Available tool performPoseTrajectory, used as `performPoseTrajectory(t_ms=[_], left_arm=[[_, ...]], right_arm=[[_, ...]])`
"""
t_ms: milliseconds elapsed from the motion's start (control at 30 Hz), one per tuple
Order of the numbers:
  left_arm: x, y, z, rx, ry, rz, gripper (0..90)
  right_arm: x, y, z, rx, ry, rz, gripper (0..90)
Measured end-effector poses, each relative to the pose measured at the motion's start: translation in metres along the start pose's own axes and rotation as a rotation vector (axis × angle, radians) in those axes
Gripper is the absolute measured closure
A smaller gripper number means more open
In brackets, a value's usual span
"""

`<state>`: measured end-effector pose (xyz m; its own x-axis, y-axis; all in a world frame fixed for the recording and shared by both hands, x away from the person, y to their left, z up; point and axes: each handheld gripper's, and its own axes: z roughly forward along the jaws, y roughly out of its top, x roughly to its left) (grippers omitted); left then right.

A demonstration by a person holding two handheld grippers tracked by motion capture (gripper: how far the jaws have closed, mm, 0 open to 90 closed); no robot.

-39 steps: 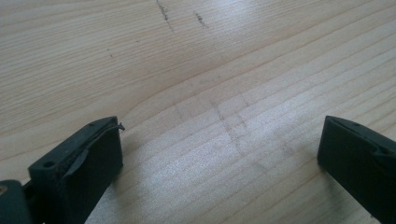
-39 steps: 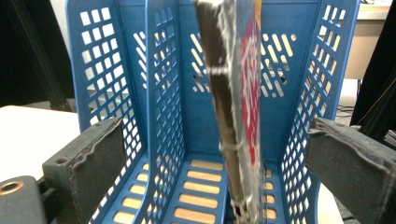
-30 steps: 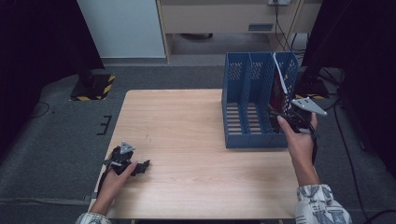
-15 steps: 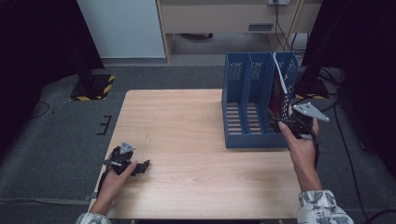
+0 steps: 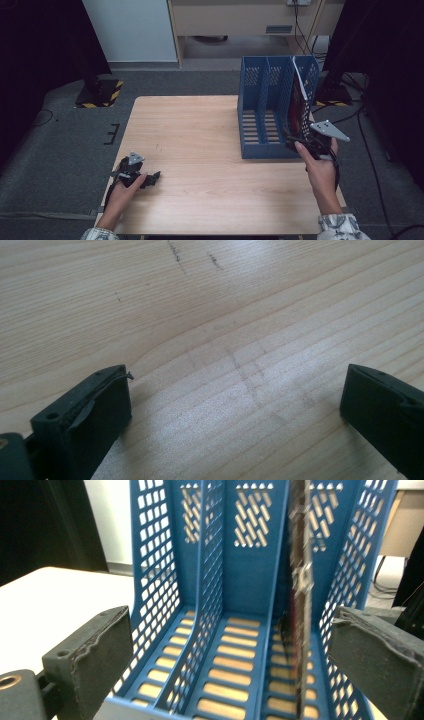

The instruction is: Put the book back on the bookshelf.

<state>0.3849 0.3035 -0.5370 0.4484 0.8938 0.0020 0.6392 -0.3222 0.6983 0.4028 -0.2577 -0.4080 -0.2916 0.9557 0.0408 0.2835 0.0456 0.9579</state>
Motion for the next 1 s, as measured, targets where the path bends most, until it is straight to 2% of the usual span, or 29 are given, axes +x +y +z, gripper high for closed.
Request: performPoseTrajectory(t_ms=[167, 433, 600, 667, 700, 1000], left_arm=[[0.0, 0.0, 0.0, 0.0, 0.0, 0.0, 0.0], [0.0, 0.0, 0.0, 0.0, 0.001, 0.0, 0.0], [0.0, 0.0, 0.0, 0.0, 0.0, 0.0, 0.0], [0.0, 0.0, 0.0, 0.0, 0.0, 0.0, 0.0], [0.0, 0.0, 0.0, 0.0, 0.0, 0.0, 0.0], [0.0, 0.0, 0.0, 0.0, 0.0, 0.0, 0.0]], right_arm=[[0.006, -0.007, -0.006, 0.016, 0.011, 0.012, 4.4], [0.022, -0.013, -0.011, 0.028, 0.051, 0.004, 4.3], [0.04, -0.012, -0.006, 0.035, 0.091, -0.024, 4.4], [0.043, -0.011, -0.005, 0.035, 0.1, -0.033, 4.4], [0.049, -0.01, -0.003, 0.037, 0.113, -0.04, 4.5], [0.072, -0.011, 0.006, 0.061, 0.175, -0.073, 4.7]])
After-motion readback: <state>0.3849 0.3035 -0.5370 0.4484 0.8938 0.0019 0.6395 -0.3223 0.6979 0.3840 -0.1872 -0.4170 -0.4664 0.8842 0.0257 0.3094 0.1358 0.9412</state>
